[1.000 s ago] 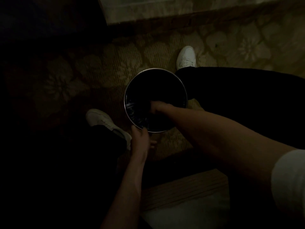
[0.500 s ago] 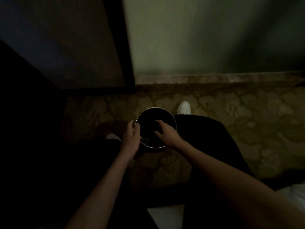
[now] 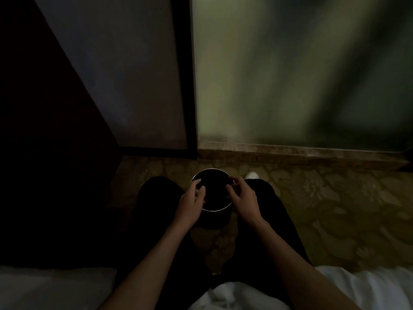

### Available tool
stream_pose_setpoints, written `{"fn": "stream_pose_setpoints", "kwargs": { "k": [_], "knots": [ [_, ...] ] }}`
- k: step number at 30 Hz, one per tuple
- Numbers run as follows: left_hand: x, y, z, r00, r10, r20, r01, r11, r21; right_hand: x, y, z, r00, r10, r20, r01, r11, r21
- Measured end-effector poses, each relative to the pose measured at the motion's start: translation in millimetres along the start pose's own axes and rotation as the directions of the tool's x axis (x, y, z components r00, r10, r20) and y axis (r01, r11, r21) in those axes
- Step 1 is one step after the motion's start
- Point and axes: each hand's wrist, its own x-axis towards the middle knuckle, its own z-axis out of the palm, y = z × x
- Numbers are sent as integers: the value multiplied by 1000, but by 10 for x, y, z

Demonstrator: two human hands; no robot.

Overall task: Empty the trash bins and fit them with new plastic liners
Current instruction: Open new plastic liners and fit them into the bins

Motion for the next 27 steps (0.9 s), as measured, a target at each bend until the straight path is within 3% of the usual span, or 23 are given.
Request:
{"fn": "stream_pose_setpoints", "kwargs": {
  "k": [6, 15, 23, 27],
  "knots": [
    [-124, 159, -143, 991, -19, -135, 4, 994, -112, -65, -97, -239, 1000, -29, -4, 29, 1000, -4],
    [-617, 207, -247, 954, 107, -279, -146, 982, -121, -457, -173, -504, 989, -18, -144, 29, 997, 78],
    [-944, 357, -300, 955, 161, -250, -214, 956, -202, -694, -353, -445, 977, -120, -179, 142, 983, 118],
    [-883, 509, -402, 958, 147, -247, -213, 940, -266, -649, -508, -414, 973, -122, -197, 165, 962, 220]
  ]
}}
